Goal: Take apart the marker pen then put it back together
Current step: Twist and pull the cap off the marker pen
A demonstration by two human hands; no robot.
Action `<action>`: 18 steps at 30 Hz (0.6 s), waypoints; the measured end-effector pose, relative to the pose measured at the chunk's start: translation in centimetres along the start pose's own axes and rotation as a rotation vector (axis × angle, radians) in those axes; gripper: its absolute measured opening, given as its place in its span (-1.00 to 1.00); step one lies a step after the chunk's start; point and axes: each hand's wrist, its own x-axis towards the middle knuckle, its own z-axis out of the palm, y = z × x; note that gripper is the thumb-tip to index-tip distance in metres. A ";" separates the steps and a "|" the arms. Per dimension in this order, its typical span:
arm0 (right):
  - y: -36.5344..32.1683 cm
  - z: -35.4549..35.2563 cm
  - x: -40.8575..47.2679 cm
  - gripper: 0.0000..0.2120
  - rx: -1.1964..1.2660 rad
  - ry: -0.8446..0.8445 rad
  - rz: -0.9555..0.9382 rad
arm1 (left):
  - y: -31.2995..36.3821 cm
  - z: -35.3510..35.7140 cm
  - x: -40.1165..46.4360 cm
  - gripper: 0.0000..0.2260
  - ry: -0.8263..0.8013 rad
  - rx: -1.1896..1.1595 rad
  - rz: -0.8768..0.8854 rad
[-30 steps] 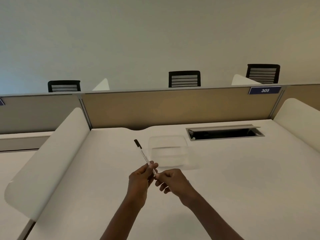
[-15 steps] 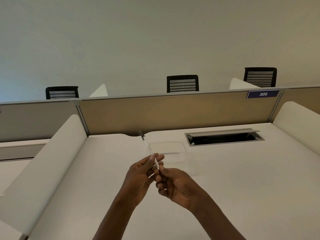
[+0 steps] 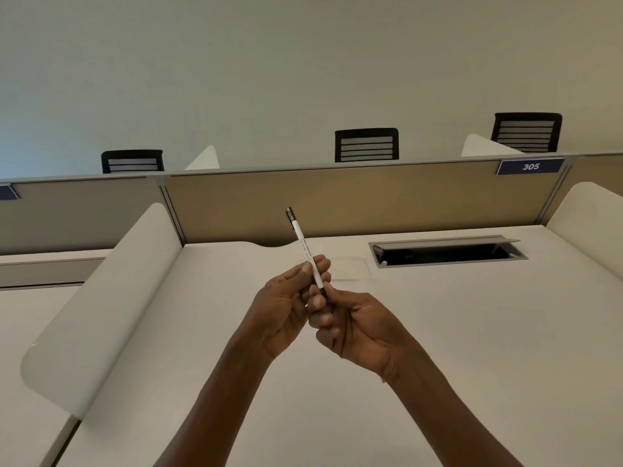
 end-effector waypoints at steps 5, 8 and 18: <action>0.2 0.7 0.1 -0.66 0.020 0.010 0.010 | 0.3 0.3 -0.3 -0.73 0.063 -0.072 -0.013; 0.3 1.1 -0.1 -0.71 0.008 0.049 0.003 | 0.5 0.4 -0.4 -0.77 0.059 -0.072 -0.015; 0.3 1.0 0.8 -0.67 -0.757 0.635 -0.245 | -1.3 2.3 -0.3 -0.88 0.377 0.118 0.239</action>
